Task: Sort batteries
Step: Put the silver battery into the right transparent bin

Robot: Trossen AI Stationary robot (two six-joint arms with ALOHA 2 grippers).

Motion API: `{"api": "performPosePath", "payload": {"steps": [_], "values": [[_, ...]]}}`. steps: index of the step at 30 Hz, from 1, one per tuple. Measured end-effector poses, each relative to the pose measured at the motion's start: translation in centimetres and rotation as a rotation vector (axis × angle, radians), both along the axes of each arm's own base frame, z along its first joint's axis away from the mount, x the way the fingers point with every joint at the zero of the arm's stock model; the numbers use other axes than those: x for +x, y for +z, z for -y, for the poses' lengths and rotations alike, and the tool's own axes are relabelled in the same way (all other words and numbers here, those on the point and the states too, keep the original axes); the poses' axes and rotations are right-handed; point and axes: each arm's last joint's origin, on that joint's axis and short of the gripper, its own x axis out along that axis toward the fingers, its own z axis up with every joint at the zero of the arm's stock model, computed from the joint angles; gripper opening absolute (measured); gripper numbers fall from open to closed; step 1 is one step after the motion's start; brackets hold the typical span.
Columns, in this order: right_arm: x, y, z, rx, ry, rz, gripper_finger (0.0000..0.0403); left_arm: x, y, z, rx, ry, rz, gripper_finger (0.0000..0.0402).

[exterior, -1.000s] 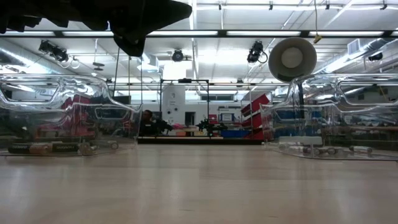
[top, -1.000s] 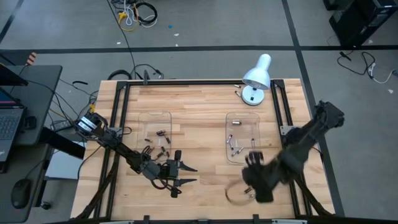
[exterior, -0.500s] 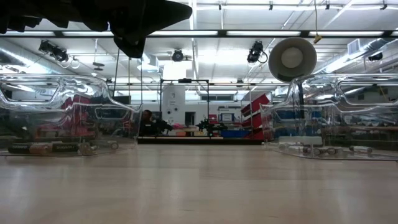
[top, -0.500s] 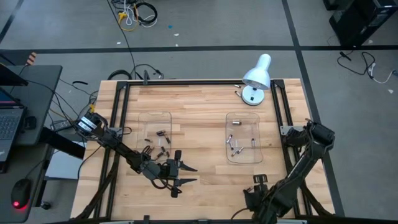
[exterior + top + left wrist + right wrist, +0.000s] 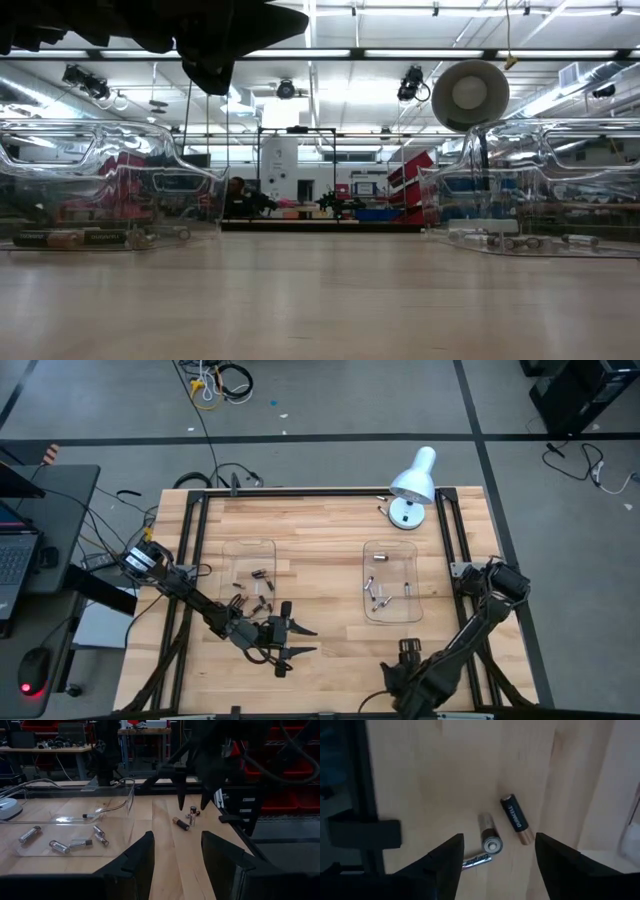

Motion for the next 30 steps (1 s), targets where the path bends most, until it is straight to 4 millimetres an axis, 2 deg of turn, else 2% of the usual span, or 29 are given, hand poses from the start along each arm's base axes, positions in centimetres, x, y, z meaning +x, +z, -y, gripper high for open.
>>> {"api": "performPosePath", "payload": {"steps": [12,17,23,30], "values": [[0.2,-0.7,-0.2,0.017,0.001,-0.02,0.0191,0.0,-0.1,0.0,0.004,0.0,-0.004,0.0162],[0.3,-1.6,-0.4,0.007,0.018,-0.036,0.0188,0.0,-0.1,0.0,0.006,0.0,-0.007,0.0162],[0.4,-1.6,-0.3,0.011,0.021,-0.049,0.0183,0.0,-0.1,0.0,0.008,0.0,-0.008,0.0162],[0.6,-1.6,-0.1,0.012,0.011,-0.049,0.0143,0.0,-0.1,0.0,0.01,0.0,-0.008,0.0162]]}}
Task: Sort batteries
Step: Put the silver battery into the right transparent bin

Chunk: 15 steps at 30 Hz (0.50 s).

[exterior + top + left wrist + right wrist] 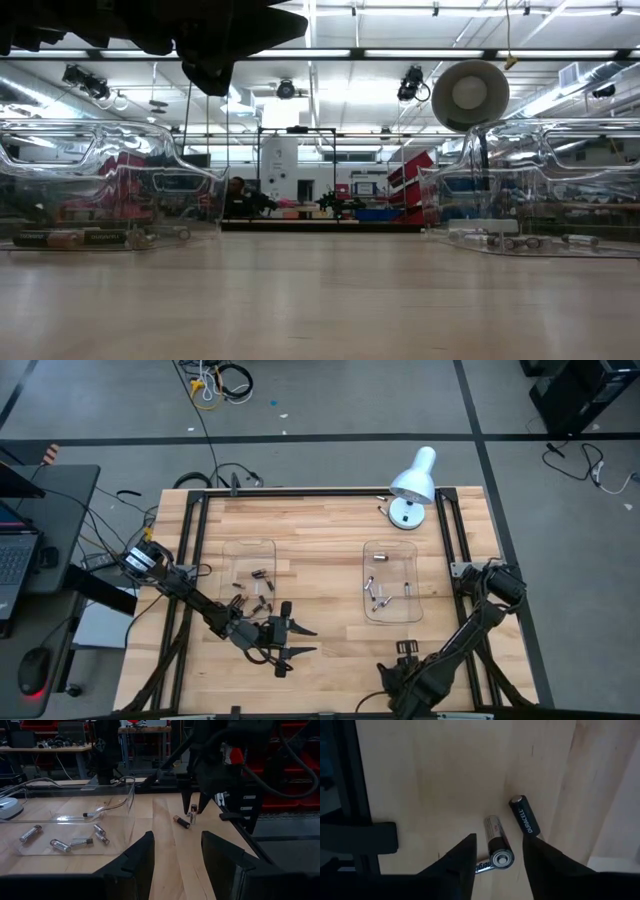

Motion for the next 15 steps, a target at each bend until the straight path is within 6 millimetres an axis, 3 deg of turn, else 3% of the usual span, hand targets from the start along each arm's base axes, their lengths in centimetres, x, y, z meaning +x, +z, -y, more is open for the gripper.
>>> {"api": "performPosePath", "payload": {"steps": [6,12,15], "values": [[0.24,-0.01,0.18,0.002,-0.008,0.002,0.0104,-0.01,-0.06,0.0,0.004,0.0,-0.006,0.0162],[0.16,0.01,0.12,0.022,-0.005,-0.022,0.0039,-0.01,-0.09,0.0,0.003,0.0,-0.008,0.0162],[0.15,0.02,0.11,0.025,-0.008,-0.024,0.0039,-0.01,-0.12,-0.01,0.005,0.0,-0.011,0.0162]]}}
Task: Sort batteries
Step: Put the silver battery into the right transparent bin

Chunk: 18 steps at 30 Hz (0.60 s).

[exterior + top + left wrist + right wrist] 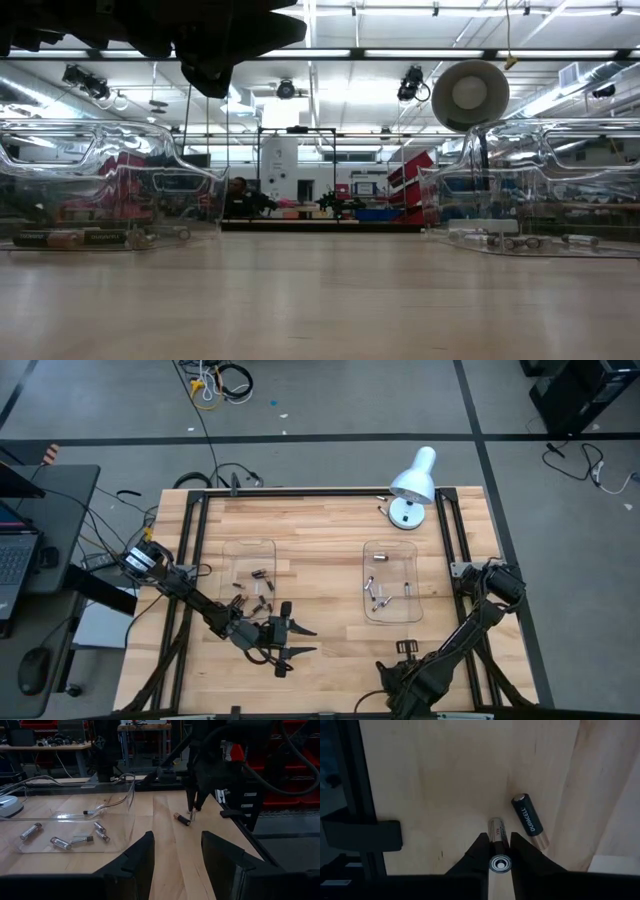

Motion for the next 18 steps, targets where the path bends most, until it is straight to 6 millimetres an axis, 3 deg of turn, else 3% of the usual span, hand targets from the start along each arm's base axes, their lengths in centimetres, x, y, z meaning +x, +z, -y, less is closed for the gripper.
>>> {"api": "performPosePath", "payload": {"steps": [6,12,15,18], "values": [[-0.3,1.1,0.5,-0.012,-0.012,-0.063,0.0039,0.0,0.0,0.0,-0.001,0.0,0.0,0.0162],[-0.7,7.9,2.2,-0.109,-0.024,0.031,0.0039,0.0,0.0,0.0,-0.001,0.0,0.0,0.0162],[-1.2,11.5,4.3,-0.192,-0.057,0.12,0.0039,0.0,0.0,0.0,-0.001,0.0,0.0,0.0162],[-1.2,13.8,6.9,-0.263,-0.099,0.206,0.0039,0.0,0.0,0.0,-0.001,0.0,0.0,0.0162]]}}
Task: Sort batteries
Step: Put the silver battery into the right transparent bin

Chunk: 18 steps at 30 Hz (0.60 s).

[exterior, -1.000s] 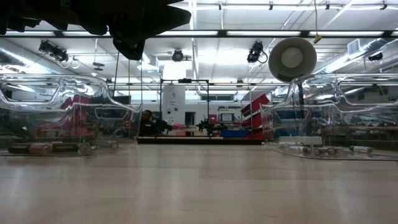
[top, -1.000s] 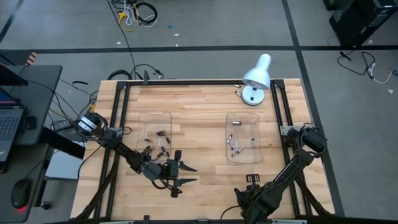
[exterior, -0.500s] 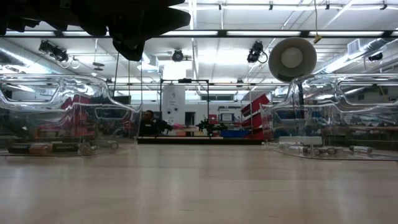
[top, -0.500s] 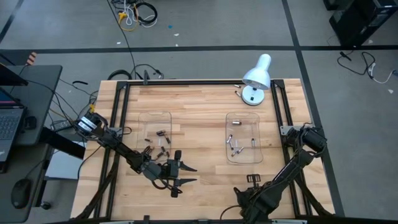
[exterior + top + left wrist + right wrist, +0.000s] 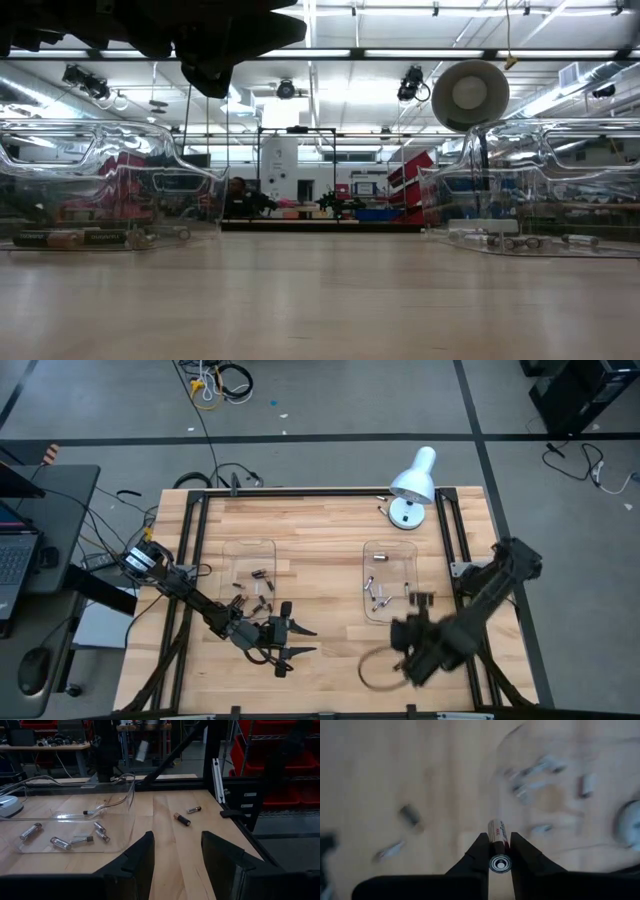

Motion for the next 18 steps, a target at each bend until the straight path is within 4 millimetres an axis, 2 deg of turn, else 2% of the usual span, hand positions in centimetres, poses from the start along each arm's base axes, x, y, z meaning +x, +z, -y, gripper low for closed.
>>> {"api": "performPosePath", "payload": {"steps": [5,10,14,18], "values": [[1.6,0.6,4.2,-0.097,-0.042,0.099,0.0039,0.0,0.0,0.0,-0.001,0.0,0.001,0.0162],[3.2,-1.7,7.4,-0.128,0.018,0.099,0.0039,0.0,0.0,0.0,-0.004,0.0,0.003,0.0162],[2.7,-2.9,9.6,-0.122,-0.005,0.126,0.0043,0.0,0.0,0.0,-0.037,0.002,-0.001,0.0162],[1.8,-3.6,11.4,-0.087,-0.056,0.193,0.008,0.0,0.0,0.1,-0.055,-0.015,-0.005,0.0162]]}}
